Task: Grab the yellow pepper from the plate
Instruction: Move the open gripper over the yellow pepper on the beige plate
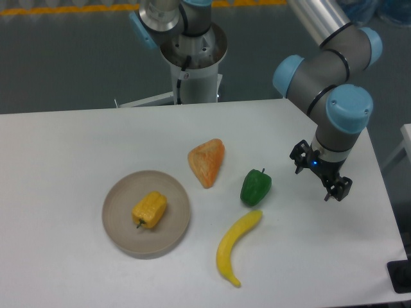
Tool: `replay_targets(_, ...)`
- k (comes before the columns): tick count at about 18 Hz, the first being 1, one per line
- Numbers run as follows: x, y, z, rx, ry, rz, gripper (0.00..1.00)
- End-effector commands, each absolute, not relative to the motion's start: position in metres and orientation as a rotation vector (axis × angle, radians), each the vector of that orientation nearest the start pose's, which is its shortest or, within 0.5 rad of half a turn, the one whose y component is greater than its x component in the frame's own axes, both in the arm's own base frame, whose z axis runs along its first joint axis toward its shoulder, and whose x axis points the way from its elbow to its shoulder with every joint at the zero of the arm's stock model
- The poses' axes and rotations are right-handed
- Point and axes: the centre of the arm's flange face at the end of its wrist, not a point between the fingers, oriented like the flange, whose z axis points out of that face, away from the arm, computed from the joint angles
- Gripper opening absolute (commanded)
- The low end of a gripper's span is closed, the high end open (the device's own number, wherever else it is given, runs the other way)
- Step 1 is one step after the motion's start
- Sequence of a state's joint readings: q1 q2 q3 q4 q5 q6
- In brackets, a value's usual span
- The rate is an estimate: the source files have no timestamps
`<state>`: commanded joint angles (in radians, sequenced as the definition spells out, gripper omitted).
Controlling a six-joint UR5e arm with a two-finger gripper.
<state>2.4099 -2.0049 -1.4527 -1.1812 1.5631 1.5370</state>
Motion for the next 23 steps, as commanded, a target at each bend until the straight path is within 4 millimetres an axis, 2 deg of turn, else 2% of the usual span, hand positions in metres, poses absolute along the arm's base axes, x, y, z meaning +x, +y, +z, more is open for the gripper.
replay_targets(3,-0.400,0.544,0.343,-2.912,1.058,0.123,1.00)
replay_targets(4,-0.398,0.546,0.339,-2.915,1.056,0.114,1.00)
replay_targets(8,-0.375,0.550,0.336,-2.946,0.979,0.084,1.00)
replay_targets(11,-0.332,0.566,0.343,-2.956,0.898,0.080,1.00)
replay_targets(13,-0.297,0.576,0.346,-2.970,0.816,0.064,1.00)
replay_targets(15,-0.266,0.583,0.340,-2.983,0.788,0.040,1.00)
replay_targets(19,-0.186,0.604,0.321,-3.042,0.643,-0.013,1.00)
replay_targets(23,-0.135,0.619,0.313,-3.051,0.602,-0.050,1.00)
